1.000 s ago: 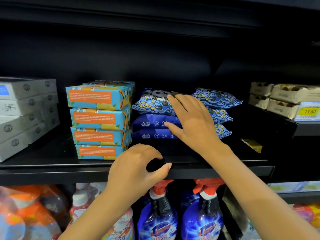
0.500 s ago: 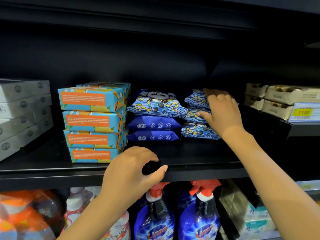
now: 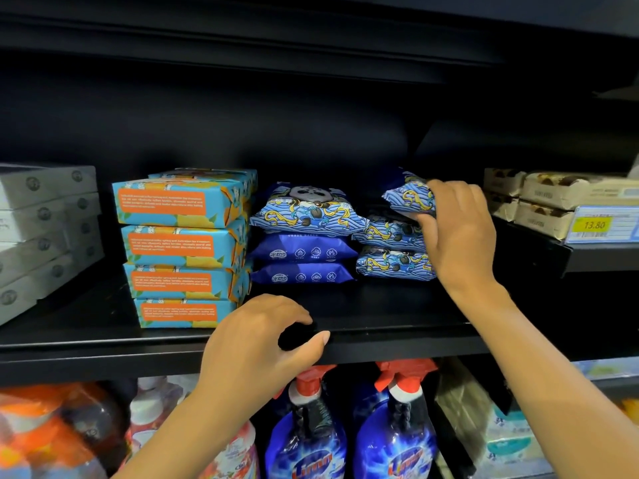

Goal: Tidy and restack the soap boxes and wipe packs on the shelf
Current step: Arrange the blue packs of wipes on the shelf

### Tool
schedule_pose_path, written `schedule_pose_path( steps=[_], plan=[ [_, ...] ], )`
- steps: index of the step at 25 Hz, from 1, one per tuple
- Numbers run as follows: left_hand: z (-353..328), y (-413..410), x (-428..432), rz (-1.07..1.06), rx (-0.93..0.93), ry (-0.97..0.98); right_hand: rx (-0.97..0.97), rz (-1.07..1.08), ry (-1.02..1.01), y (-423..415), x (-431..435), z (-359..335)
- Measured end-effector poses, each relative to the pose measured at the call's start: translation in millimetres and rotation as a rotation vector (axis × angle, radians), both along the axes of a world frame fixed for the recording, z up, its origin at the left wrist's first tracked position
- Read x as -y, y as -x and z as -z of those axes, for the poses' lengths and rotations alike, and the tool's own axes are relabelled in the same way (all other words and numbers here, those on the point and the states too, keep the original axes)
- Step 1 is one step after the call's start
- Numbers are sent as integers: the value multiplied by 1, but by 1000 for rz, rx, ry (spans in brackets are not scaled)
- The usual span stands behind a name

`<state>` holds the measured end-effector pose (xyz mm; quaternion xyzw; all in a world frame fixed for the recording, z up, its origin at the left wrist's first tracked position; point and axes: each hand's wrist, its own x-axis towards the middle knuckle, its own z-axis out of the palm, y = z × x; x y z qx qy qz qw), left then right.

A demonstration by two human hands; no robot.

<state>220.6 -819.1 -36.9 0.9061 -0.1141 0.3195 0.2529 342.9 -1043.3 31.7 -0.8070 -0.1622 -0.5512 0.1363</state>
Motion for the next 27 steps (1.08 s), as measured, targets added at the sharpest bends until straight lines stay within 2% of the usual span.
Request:
schedule_pose_path(
  steps=[4, 7, 10, 12, 14, 17, 19, 23, 27],
  plan=[
    [-2, 2, 1, -3, -21, 51, 340, -101, -73, 30, 0, 4],
    [-17, 5, 9, 140, 7, 466, 546, -218, 77, 56, -7, 8],
    [-44, 7, 17, 375, -63, 862, 623, -273, 210, 77, -25, 16],
    [-56, 11, 21, 463, -156, 956, 673, -301, 243, 85, -39, 22],
    [-57, 14, 24, 505, -167, 1001, 686, -328, 253, 88, -47, 27],
    [-51, 12, 24, 516, -120, 1121, 611, -375, 306, 89, -46, 33],
    [-49, 11, 20, 509, -46, 1092, 503, -412, 348, 92, -37, 34],
    [-36, 11, 7, 498, 60, 839, 253, -435, 223, 100, -17, 11],
    [-26, 16, 6, 538, 177, 606, -180, -529, 335, 107, -3, -15]
  ],
)
